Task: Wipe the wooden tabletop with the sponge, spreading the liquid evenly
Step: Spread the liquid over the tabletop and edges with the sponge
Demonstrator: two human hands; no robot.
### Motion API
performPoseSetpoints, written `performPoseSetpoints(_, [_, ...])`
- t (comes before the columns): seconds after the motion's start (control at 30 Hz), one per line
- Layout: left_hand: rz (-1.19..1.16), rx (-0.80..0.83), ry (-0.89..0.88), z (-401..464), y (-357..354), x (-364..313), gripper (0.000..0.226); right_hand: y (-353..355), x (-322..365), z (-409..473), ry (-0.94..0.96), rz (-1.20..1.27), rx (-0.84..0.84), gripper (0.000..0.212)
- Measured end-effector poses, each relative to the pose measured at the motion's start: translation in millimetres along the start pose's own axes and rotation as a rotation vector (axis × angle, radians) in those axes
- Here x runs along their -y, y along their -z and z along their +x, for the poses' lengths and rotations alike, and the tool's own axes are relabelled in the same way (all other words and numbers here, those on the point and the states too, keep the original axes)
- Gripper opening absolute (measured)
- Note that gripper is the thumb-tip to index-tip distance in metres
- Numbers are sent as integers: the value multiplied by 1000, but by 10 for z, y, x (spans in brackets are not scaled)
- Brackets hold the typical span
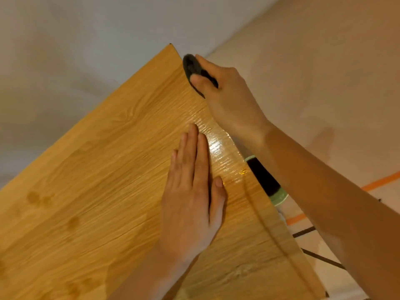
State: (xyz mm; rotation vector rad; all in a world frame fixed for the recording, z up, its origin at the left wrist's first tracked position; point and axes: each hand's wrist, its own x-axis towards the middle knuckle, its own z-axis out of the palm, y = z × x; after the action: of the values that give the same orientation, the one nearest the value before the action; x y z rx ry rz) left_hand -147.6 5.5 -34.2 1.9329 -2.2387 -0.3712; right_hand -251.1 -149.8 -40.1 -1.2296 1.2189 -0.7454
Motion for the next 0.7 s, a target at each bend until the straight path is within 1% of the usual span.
performPoseSetpoints(0.07, [-7,9,-6,-1,7,-6,61,21,-13,-158,-29,-5,-6,45])
performPoseSetpoints(0.2, [-7,19,-31,-25,22,6,62,106,-128,-1194,-132,-12,-117,45])
performPoseSetpoints(0.27, [-9,8,-33,-8,13,12,62,109,-120,-1364,-168,-20,-151,44])
performPoseSetpoints(0.33, [-16,2,-23,13,5,3,63,53,-70,-1128,-166,-89,-182,42])
performPoseSetpoints(0.4, [-28,-3,-17,13,-6,-7,62,-34,40,-693,-116,-165,-195,41])
performPoseSetpoints(0.57, [-84,-29,-40,-17,-26,15,61,-242,294,356,-3,-180,-177,31])
performPoseSetpoints(0.63, [-160,-37,-40,-16,0,5,63,-240,322,417,16,-219,-164,28])
performPoseSetpoints(0.7, [-246,-32,-26,-22,70,25,68,-178,281,175,-15,-277,-161,31])
